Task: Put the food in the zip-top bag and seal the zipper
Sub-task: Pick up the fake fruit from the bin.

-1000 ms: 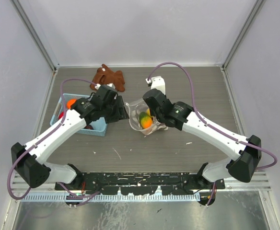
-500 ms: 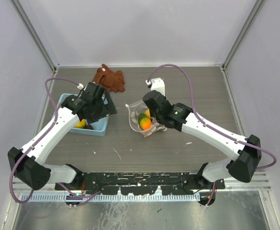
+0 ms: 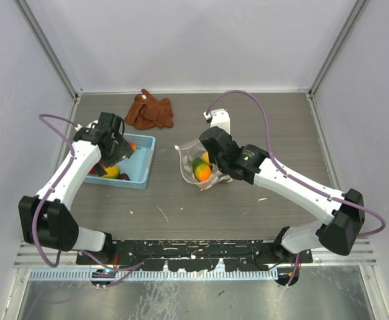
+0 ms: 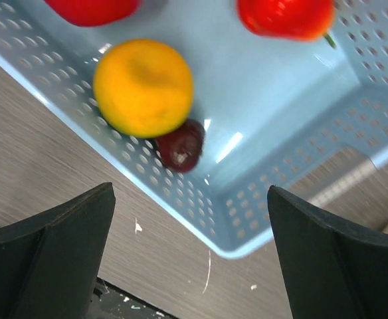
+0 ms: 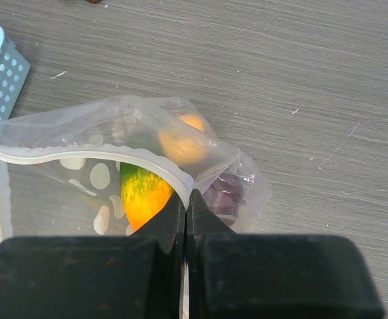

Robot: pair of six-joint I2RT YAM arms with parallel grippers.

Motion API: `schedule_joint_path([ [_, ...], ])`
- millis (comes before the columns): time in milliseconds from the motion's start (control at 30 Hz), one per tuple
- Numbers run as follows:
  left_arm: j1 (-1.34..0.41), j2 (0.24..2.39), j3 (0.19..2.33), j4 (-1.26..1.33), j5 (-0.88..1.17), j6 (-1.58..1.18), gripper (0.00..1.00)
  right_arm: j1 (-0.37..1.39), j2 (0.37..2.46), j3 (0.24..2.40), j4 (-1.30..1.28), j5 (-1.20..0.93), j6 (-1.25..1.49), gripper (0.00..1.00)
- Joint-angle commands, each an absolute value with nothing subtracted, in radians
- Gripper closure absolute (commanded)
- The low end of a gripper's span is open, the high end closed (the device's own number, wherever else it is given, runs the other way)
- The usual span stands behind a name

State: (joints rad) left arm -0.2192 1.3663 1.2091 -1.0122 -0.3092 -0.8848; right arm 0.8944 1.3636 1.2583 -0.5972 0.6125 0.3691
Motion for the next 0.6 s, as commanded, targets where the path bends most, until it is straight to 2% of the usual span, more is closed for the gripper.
schedule_joint_path([
  [0,-0.155,1.428,1.204,-0.997,-0.400,-0.915,0.01,0.890,1.316,1.250,-0.536,0.635,0.371,1.00],
  [567,-0.064,1.676,1.245,-0.907,-0.381,-0.844,0.03,0.890,1.310,1.232,-0.528,0.623,0.373,1.00],
])
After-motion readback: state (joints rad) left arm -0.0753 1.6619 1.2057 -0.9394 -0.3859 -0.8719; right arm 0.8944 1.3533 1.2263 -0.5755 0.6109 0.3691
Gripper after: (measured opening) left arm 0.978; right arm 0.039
